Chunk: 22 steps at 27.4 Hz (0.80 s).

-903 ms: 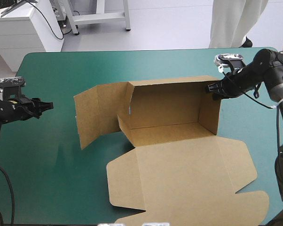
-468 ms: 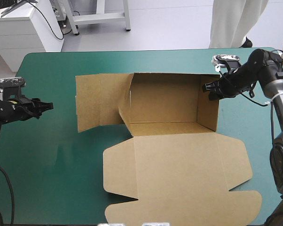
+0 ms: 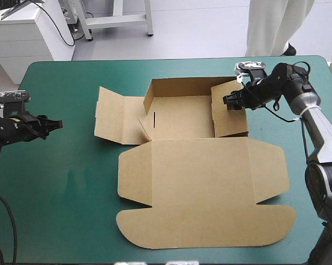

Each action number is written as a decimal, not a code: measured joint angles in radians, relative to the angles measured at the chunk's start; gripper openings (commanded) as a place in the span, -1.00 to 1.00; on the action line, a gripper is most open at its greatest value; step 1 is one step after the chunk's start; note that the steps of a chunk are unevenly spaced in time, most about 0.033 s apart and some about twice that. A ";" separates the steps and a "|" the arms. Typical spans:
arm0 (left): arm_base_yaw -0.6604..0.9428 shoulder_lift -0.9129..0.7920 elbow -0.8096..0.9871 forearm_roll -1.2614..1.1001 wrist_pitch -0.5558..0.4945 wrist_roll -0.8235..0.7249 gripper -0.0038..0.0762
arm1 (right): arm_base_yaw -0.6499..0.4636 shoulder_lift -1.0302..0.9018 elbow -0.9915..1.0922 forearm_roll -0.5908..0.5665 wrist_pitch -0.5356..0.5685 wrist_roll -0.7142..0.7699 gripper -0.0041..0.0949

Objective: Fold the box

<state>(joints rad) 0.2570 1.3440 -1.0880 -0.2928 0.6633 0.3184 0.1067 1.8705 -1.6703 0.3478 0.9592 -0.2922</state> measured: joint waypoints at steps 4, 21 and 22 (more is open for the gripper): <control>0.000 0.000 0.000 0.000 0.000 0.003 -0.09 | 0.013 0.021 0.000 -0.002 -0.074 0.010 0.20; 0.000 0.000 0.000 0.000 0.002 0.004 -0.09 | 0.017 -0.001 -0.249 -0.249 0.262 0.119 0.19; 0.000 0.000 0.000 0.000 0.002 0.004 -0.09 | 0.017 -0.007 -0.249 -0.251 0.273 0.120 0.19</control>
<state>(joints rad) 0.2570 1.3440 -1.0880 -0.2928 0.6651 0.3223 0.1241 1.8634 -1.9190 0.0967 1.2324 -0.1725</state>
